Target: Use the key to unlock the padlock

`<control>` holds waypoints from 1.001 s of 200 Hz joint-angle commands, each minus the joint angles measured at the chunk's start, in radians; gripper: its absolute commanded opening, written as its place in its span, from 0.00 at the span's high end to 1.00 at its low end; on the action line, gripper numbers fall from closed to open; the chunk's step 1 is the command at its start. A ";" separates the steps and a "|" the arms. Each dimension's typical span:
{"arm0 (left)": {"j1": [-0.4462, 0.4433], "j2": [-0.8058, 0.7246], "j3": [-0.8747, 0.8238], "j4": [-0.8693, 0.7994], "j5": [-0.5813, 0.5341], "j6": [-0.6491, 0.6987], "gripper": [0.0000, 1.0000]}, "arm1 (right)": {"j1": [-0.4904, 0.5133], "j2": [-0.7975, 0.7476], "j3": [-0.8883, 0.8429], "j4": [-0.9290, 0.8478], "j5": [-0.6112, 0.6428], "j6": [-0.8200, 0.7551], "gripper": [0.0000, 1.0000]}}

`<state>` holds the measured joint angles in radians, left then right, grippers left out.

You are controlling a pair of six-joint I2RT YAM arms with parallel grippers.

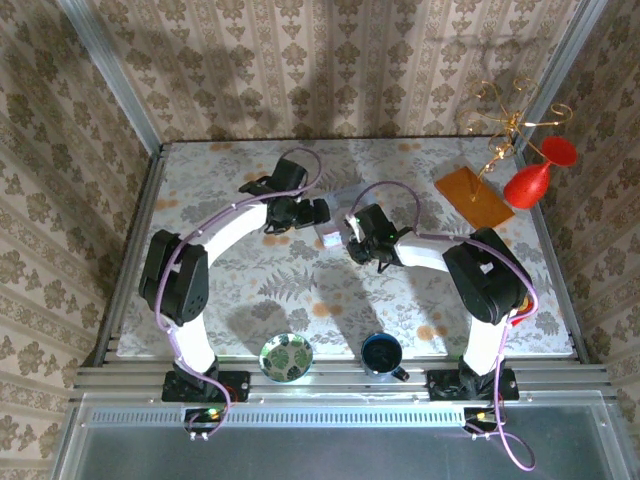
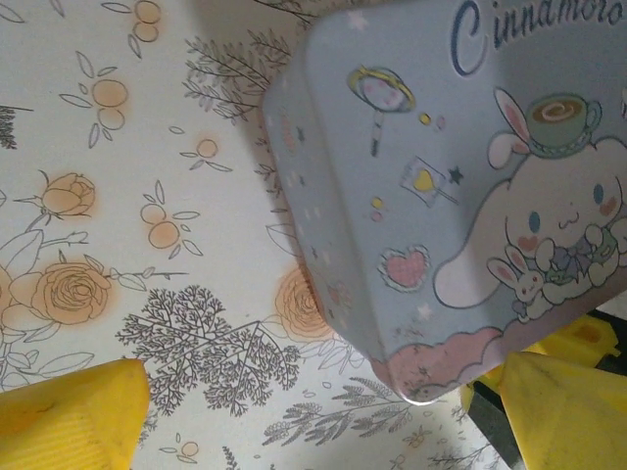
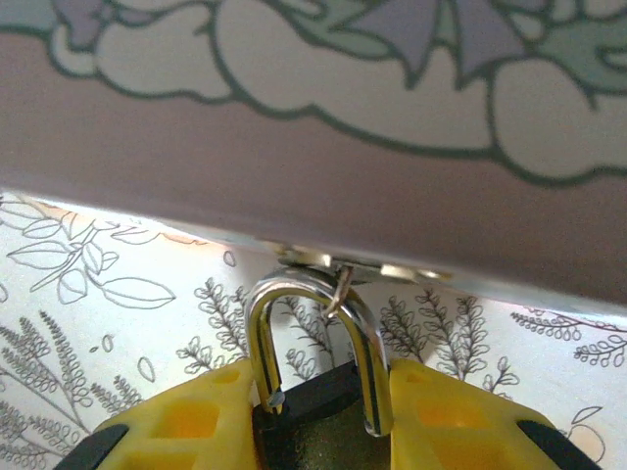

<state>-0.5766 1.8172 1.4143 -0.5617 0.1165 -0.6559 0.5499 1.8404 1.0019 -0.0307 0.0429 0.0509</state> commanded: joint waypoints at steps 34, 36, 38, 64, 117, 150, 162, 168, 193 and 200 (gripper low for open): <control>-0.029 -0.007 -0.042 -0.054 -0.074 0.023 0.13 | 0.022 -0.043 0.011 -0.120 0.057 -0.008 0.81; -0.029 -0.006 -0.043 -0.052 -0.073 0.021 0.13 | 0.022 -0.042 0.011 -0.122 0.057 -0.007 0.79; -0.029 -0.005 -0.045 -0.051 -0.070 0.019 0.13 | 0.022 -0.041 0.010 -0.123 0.056 -0.005 0.78; -0.040 0.010 -0.060 -0.038 -0.064 0.012 0.13 | 0.022 -0.029 -0.002 -0.121 0.037 0.021 0.63; -0.045 0.049 -0.070 -0.046 -0.090 0.018 0.14 | 0.022 -0.035 -0.026 -0.142 0.033 0.041 0.55; -0.034 0.067 -0.087 -0.017 -0.081 0.000 0.20 | 0.025 -0.024 -0.008 -0.152 0.048 0.037 0.78; -0.029 0.073 -0.089 -0.010 -0.080 -0.005 0.21 | 0.029 -0.028 0.000 -0.155 0.056 0.030 0.85; -0.028 0.075 -0.088 -0.009 -0.082 -0.007 0.23 | 0.033 -0.033 0.005 -0.159 0.062 0.025 0.88; -0.019 0.077 -0.082 0.002 -0.098 -0.008 0.28 | 0.049 -0.056 0.028 -0.181 0.095 -0.014 1.00; -0.017 0.080 -0.079 0.004 -0.100 -0.006 0.31 | 0.054 -0.061 0.039 -0.193 0.104 -0.030 1.00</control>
<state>-0.6174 1.8469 1.3567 -0.5346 0.0780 -0.6575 0.5812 1.8145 1.0058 -0.1345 0.1017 0.0734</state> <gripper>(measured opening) 0.722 0.255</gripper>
